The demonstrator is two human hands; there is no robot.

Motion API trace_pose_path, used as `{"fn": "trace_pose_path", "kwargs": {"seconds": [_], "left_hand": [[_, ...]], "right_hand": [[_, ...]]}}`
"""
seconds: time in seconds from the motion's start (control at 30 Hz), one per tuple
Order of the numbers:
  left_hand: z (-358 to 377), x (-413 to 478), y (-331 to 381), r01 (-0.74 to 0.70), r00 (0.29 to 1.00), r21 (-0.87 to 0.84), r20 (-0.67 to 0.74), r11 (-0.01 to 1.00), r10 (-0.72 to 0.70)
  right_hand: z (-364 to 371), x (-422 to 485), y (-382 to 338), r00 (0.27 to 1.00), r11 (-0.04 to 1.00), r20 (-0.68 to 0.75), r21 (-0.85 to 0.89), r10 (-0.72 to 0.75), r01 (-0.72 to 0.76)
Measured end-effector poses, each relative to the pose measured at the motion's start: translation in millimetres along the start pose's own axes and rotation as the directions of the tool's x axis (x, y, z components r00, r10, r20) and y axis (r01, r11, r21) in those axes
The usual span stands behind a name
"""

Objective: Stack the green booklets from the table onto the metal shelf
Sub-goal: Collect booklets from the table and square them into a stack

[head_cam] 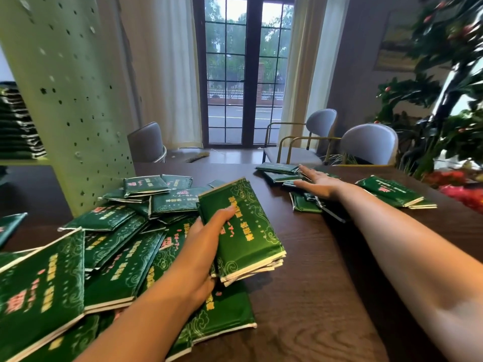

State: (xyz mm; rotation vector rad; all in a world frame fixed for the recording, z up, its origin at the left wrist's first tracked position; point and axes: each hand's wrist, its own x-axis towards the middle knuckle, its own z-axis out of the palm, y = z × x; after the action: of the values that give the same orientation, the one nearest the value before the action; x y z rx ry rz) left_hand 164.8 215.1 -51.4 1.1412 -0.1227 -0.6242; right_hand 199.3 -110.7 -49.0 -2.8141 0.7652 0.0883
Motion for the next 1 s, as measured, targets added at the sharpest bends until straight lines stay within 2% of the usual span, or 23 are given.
{"fn": "trace_pose_path", "kwargs": {"seconds": [0.1, 0.2, 0.37, 0.47, 0.67, 0.77, 0.9, 1.0], "left_hand": [[7.8, 1.0, 4.4, -0.022, 0.998, 0.018, -0.064, 1.0, 0.023], [13.1, 8.3, 9.9, -0.042, 0.992, 0.04, -0.117, 0.998, 0.046], [8.2, 29.3, 13.0, 0.029, 0.99, 0.104, -0.142, 0.994, -0.014], [2.7, 42.0, 8.8, 0.032, 0.99, 0.139, -0.138, 0.99, -0.013], [5.3, 48.9, 8.0, 0.046, 0.987, 0.162, -0.163, 0.986, -0.019], [0.8, 37.3, 5.8, -0.027, 0.991, 0.189, -0.124, 0.982, 0.051], [-5.9, 28.3, 2.5, -0.077, 0.997, 0.048, -0.018, 0.996, 0.078], [1.2, 14.2, 5.6, -0.035, 0.996, 0.065, -0.084, 0.997, 0.04]], "right_hand": [[-5.0, 3.4, -4.2, 0.994, 0.997, -0.08, -0.022, 0.073, -0.075], [-9.3, 13.7, -10.4, 0.99, 0.995, -0.137, -0.084, 0.036, -0.048], [2.2, 33.3, -22.3, 0.998, 0.999, -0.066, -0.037, 0.007, -0.009], [10.0, 40.4, -25.4, 1.0, 0.997, -0.002, -0.077, 0.015, -0.015], [13.7, 31.7, -25.5, 1.0, 0.994, 0.02, -0.106, 0.016, -0.014], [16.1, 19.4, -29.1, 1.0, 0.994, 0.02, -0.108, 0.0, 0.002], [23.9, -1.1, -37.1, 0.999, 0.994, 0.04, -0.107, -0.014, 0.019], [27.9, -26.9, -50.8, 0.999, 0.995, 0.029, -0.09, -0.036, 0.038]]}}
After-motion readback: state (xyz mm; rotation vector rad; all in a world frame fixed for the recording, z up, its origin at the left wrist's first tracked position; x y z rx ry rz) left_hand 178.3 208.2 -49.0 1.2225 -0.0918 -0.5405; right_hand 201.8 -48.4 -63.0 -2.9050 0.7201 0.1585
